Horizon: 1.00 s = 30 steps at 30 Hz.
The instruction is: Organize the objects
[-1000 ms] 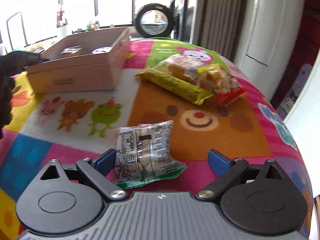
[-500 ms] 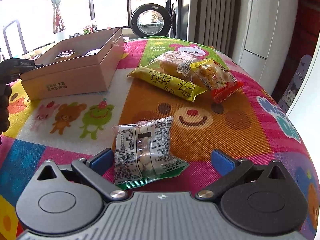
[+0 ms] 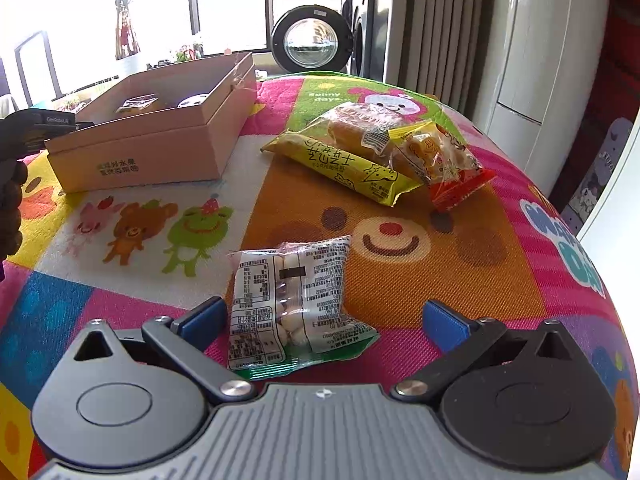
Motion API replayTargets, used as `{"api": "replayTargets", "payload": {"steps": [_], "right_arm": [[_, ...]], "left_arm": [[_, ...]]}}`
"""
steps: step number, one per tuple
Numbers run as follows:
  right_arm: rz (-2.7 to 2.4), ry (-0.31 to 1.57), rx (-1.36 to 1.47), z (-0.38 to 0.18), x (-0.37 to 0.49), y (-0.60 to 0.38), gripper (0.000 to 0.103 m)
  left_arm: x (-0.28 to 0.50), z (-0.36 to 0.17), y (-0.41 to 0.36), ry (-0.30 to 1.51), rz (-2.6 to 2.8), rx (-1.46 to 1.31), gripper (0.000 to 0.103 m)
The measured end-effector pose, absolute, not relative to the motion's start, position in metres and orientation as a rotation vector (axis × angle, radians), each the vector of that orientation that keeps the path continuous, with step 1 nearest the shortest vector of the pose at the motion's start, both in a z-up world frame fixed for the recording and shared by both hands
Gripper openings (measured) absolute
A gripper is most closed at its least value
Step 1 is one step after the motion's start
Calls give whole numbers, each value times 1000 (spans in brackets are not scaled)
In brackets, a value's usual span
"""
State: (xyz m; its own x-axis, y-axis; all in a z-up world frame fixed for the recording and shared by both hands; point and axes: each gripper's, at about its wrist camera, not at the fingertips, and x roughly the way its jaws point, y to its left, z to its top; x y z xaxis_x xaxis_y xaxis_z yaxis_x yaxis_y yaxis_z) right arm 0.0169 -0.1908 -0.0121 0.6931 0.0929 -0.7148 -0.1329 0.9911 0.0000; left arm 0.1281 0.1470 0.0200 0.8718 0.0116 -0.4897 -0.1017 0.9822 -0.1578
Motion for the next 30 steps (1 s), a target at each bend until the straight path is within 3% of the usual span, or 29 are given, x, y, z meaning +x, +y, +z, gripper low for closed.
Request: {"api": "replayTargets", "payload": {"steps": [8, 14, 16, 18, 24, 30], "right_arm": [[186, 807, -121, -9, 26, -176, 102], [230, 841, -157, 0, 26, -162, 77], [246, 864, -169, 4, 26, -158, 58], [257, 898, -174, 9, 28, -153, 52], [280, 953, -187, 33, 27, -146, 50], [314, 852, -185, 100, 41, -135, 50]], "left_arm": [[128, 20, 147, 509, 60, -181, 13], [128, 20, 146, 510, 58, -184, 13], [128, 21, 146, 511, 57, -185, 13], [127, 21, 146, 513, 56, -186, 13], [125, 23, 146, 525, 52, -177, 14], [123, 26, 144, 538, 52, -160, 14]]}}
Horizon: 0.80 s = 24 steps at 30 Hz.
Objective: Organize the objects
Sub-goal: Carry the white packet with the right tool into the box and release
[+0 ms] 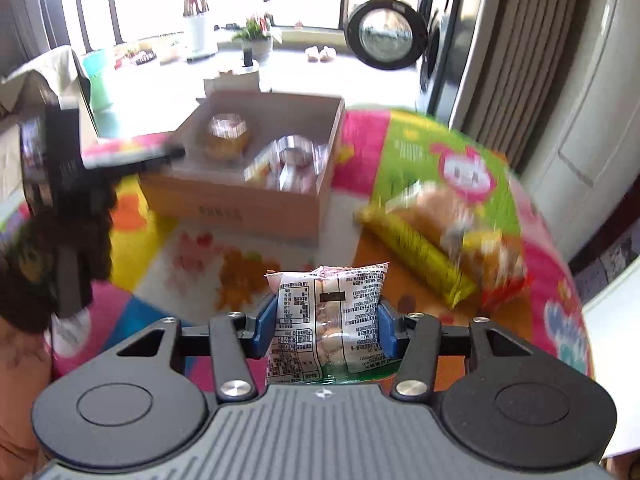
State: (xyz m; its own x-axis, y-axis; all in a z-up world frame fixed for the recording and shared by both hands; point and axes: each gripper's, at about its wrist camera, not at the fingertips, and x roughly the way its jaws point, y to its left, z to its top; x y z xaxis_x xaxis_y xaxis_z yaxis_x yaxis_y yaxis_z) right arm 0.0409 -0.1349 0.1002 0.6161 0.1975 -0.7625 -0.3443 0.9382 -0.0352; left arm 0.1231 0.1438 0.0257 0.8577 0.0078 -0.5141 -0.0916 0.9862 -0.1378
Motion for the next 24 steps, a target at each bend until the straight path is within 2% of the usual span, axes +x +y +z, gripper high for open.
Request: {"api": "replayTargets", "payload": {"steps": [5, 9, 13, 24], "right_arm": [[373, 711, -177, 154, 78, -114, 50], [416, 657, -157, 165, 123, -95, 50], [471, 612, -152, 151, 170, -75, 50], [497, 674, -154, 75, 269, -38, 50]], "left_arm": [[123, 26, 144, 533, 53, -160, 14], [124, 26, 143, 533, 54, -156, 14], [124, 26, 143, 531, 57, -149, 14], [123, 24, 142, 532, 60, -140, 14]]}}
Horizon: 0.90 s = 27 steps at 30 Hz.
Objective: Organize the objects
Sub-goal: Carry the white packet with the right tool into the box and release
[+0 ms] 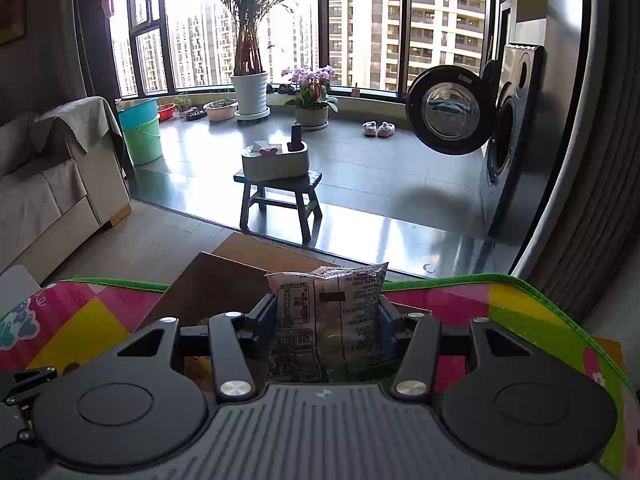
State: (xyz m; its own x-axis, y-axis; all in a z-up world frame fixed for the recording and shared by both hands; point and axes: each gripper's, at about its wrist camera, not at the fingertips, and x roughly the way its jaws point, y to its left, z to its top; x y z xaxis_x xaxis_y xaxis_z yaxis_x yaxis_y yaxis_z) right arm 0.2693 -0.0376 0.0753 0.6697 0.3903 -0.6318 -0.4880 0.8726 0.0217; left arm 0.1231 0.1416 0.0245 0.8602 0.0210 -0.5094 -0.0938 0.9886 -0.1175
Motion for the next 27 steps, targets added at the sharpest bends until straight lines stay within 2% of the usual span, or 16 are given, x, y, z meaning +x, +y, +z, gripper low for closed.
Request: {"api": "replayTargets", "payload": {"steps": [8, 14, 19, 23, 27], "right_arm": [[407, 697, -5, 84, 265, -93, 54], [284, 683, 72, 98, 230, -164, 64], [159, 718, 30, 80, 190, -212, 73], [71, 709, -58, 58, 160, -236, 74], [20, 745, 65, 48, 150, -273, 74]], "left_arm": [[122, 24, 142, 531, 60, -141, 14], [122, 24, 142, 529, 61, -141, 14], [123, 26, 142, 525, 65, -141, 14], [123, 26, 141, 522, 66, -146, 14], [123, 24, 140, 522, 66, -146, 14]]}}
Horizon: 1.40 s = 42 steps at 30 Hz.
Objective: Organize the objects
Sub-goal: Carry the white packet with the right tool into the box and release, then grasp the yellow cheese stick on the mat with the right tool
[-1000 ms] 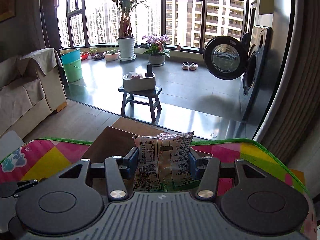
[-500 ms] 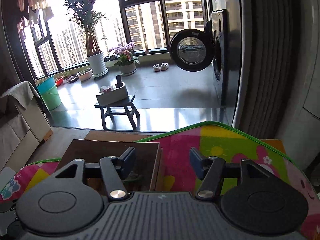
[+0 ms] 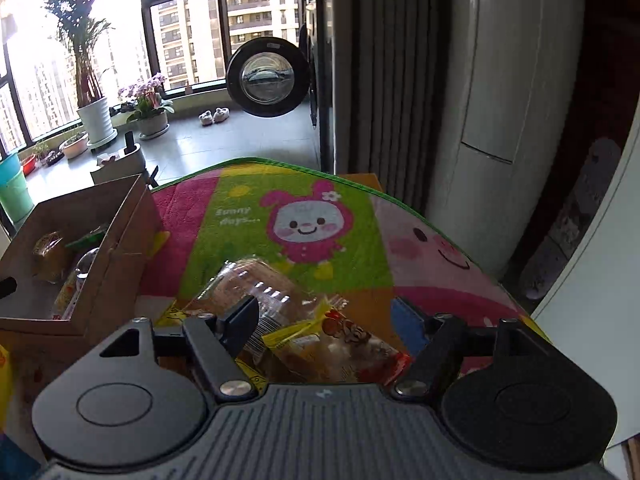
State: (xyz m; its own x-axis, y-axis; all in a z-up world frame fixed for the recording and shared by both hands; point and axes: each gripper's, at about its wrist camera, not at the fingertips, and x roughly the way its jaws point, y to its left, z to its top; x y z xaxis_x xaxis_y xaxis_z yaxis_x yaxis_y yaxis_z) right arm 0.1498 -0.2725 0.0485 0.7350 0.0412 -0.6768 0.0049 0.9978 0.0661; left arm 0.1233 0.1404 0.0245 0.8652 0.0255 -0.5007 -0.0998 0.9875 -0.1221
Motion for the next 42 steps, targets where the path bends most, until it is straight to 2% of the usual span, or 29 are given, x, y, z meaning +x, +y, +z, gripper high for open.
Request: {"api": "replayTargets", "payload": {"steps": [2, 6, 9, 11, 12, 13, 16, 25, 29, 32, 38, 41, 42], "right_arm": [[-25, 752, 115, 44, 154, -290, 74], [-47, 793, 218, 27, 166, -310, 87], [-45, 801, 320, 18, 175, -318, 87], [-18, 821, 367, 14, 180, -316, 79], [-3, 835, 374, 12, 180, -315, 66], [17, 852, 376, 11, 180, -312, 59], [30, 869, 351, 12, 169, -305, 51], [160, 950, 319, 16, 115, -283, 52], [254, 889, 90, 29, 97, -243, 57], [277, 850, -98, 29, 96, -206, 57], [244, 846, -130, 15, 126, -182, 57], [257, 877, -124, 6, 135, -178, 50], [266, 887, -117, 5, 134, -178, 41]], "left_arm": [[124, 24, 140, 522, 66, -145, 14], [123, 24, 141, 522, 66, -145, 14], [123, 24, 141, 522, 66, -145, 14], [123, 24, 141, 521, 65, -147, 14], [123, 24, 141, 521, 65, -148, 14], [124, 24, 141, 522, 64, -149, 14], [124, 24, 141, 522, 64, -149, 14], [124, 24, 141, 521, 65, -148, 14], [124, 24, 141, 521, 65, -148, 14], [124, 24, 142, 520, 65, -147, 14], [124, 23, 143, 522, 62, -154, 14], [124, 23, 143, 522, 63, -152, 14], [124, 23, 143, 521, 63, -152, 14]]}}
